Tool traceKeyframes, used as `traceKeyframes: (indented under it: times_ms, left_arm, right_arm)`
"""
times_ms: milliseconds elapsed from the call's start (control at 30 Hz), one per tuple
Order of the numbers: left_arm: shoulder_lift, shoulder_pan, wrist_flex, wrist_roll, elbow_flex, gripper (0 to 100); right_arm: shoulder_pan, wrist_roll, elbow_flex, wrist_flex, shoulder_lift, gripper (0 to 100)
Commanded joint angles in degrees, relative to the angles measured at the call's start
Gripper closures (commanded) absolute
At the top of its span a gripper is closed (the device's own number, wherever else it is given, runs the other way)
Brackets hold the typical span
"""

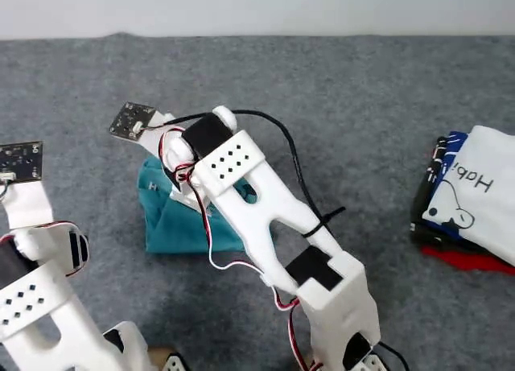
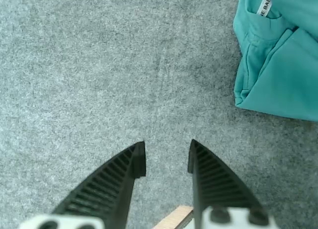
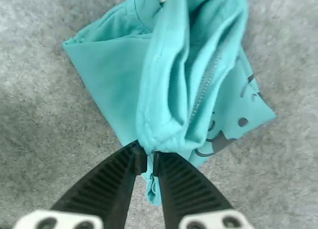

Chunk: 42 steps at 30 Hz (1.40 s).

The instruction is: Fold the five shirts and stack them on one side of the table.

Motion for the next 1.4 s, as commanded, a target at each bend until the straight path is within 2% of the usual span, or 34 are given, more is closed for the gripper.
traceKeyframes:
  times_ms: [0, 200, 333, 500, 600, 733, 867, 1000, 1100, 1200, 1367]
  left_arm:
    - [-1.1, 0.4, 1.1, 0.4, -0.2, 85]
    - [-1.1, 0.4, 1.1, 0.4, -0.2, 85]
    - [-1.1, 0.4, 1.1, 0.4, -0.2, 85]
    - [-1.1, 0.4, 1.1, 0.4, -0.2, 85]
    - [-1.1, 0.4, 1.1, 0.4, -0.2, 85]
    - [-1.1, 0.4, 1.1, 0.4, -0.6, 85]
    - [-1.1, 0.4, 1.1, 0.4, -0.7, 85]
    - [-1.1, 0.1, 1.1, 0.4, -2.6, 85]
    - [-1.1, 0.2, 1.0, 0.4, -5.7, 90]
    - [-1.1, 0.2, -0.1, 0.4, -7.9, 94]
    - [-1.1, 0.4, 0.1, 0.4, -8.0, 93]
  right_arm:
    - [-1.4, 0.6, -3.8, 2.2, -4.9, 98.5]
    - [-8.6, 0.7, -3.4, 1.9, -1.9, 98.3]
    - [-10.0, 1.5, -3.6, 1.0, 6.0, 96.4]
    - [-9.8, 1.4, -5.2, 1.3, 11.1, 76.7]
    - [-9.6, 0.7, -8.4, 2.3, 10.0, 72.2]
    - [-6.0, 0.3, -10.7, 2.4, 5.1, 72.4]
    - [0.6, 0.3, -10.6, 2.4, 2.6, 74.8]
    - [8.6, 0.4, -10.6, 1.4, 5.5, 89.4]
    - [13.8, 0.5, -11.0, -3.0, 10.3, 99.4]
    - [17.0, 0.5, -11.0, -9.7, 15.9, 97.4]
    - [17.3, 0.6, -11.0, -17.5, 22.7, 97.4]
